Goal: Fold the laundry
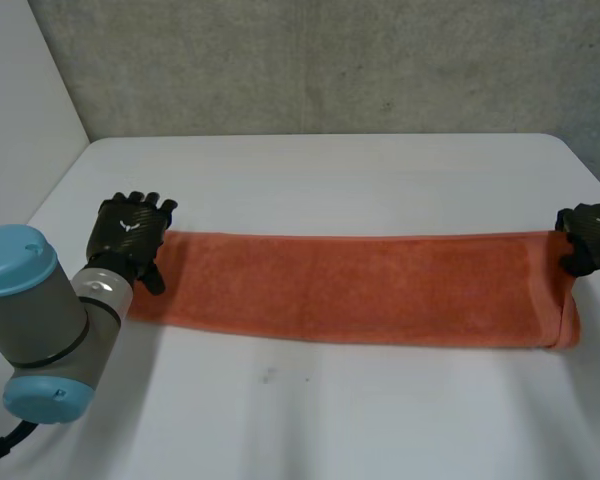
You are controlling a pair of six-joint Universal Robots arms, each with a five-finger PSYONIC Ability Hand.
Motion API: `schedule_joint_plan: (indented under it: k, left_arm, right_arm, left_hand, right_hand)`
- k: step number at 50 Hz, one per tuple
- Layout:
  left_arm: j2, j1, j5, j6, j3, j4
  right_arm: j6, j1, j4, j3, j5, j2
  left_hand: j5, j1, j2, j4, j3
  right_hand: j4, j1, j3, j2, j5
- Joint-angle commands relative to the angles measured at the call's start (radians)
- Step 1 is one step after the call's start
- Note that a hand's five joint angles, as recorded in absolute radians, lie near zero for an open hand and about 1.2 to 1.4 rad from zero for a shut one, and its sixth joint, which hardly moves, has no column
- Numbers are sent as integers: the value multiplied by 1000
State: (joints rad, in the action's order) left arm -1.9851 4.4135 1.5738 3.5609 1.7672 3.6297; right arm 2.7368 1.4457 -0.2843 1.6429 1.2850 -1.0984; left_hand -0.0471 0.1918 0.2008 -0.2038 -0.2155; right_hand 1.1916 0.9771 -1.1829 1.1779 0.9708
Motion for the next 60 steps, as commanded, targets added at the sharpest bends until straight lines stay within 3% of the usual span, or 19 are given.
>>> schedule_joint_plan:
  k: [1, 6, 15, 21, 25, 27, 28, 29, 32, 35, 36, 38, 46, 54, 55, 60]
  left_arm:
    - [-3, 0, 0, 1, 0, 0]
    - [-3, 0, 0, 1, 2, 0]
    - [-3, 0, 0, 0, 2, -5]
    - [5, 1, 2, 0, 2, -8]
    - [6, 1, 0, 0, 2, -8]
    - [5, 0, -1, 0, 2, -8]
    - [5, 0, -1, 0, 2, -8]
    - [3, 0, -1, 0, 2, -8]
    - [0, 0, -3, 0, 2, -8]
    - [0, 1, -3, 0, 2, -8]
    - [2, 1, -3, 0, 2, -8]
    - [3, 3, -1, 0, 0, -8]
    - [5, 1, -1, 0, 2, -10]
    - [0, 1, 0, 0, 2, -10]
    - [0, 1, 0, -2, 2, -10]
    - [0, 0, 2, 0, 2, -10]
  right_arm:
    - [-3, 16, 10, -120, 92, 143]
    - [7, 16, 8, -109, 149, 71]
    - [27, 7, 26, -65, 148, -84]
    - [21, 15, 167, 1, 93, -167]
    - [32, 7, 174, 27, 45, -231]
    - [30, 5, 172, 28, 40, -238]
    - [27, 5, 168, 23, 34, -244]
    - [26, -2, 159, 5, 28, -244]
    - [17, -18, 143, -20, 37, -244]
    - [17, -41, 108, -43, 39, -241]
    - [24, -53, 88, -48, 39, -241]
    - [34, -64, 77, -49, 39, -244]
    - [20, -57, 163, 24, 27, -256]
    - [4, -38, 275, 123, -90, -310]
    - [-26, -34, 275, 189, -143, -327]
    - [-97, -36, 274, 253, -159, -324]
  left_hand:
    - [47, -17, -26, 29, 41]
    - [47, -17, -26, 29, 41]
    - [47, -17, -26, 29, 41]
    - [47, -17, -26, 29, 41]
    - [47, -17, -26, 29, 41]
    - [47, -17, -26, 29, 41]
    - [47, -17, -26, 29, 41]
    - [47, -17, -26, 29, 41]
    - [47, -17, -26, 29, 41]
    - [47, -17, -26, 29, 41]
    - [47, -17, -26, 29, 41]
    - [47, -17, -26, 29, 41]
    - [47, -17, -26, 29, 41]
    - [47, -17, -26, 29, 41]
    - [47, -17, -26, 29, 41]
    - [47, -17, -26, 29, 41]
  right_hand:
    - [-880, -666, 871, -867, -834]
    - [-1015, -801, 1006, -1001, -969]
    - [-1017, -803, 1008, -1003, -971]
    - [-1004, -789, 995, -990, -958]
    - [-995, -781, 986, -981, -949]
    - [-930, -716, 922, -917, -884]
    - [-733, -518, 724, -719, -687]
    - [-359, -144, 350, -345, -313]
    - [-308, -94, 300, -295, -262]
    - [-457, -243, 448, -443, -411]
    - [-760, -546, 751, -746, -714]
    - [-933, -719, 924, -919, -887]
    - [-790, -575, 781, -776, -743]
    - [-740, -525, 731, -726, -693]
    - [-690, -476, 682, -677, -644]
    - [-637, -422, 628, -623, -591]
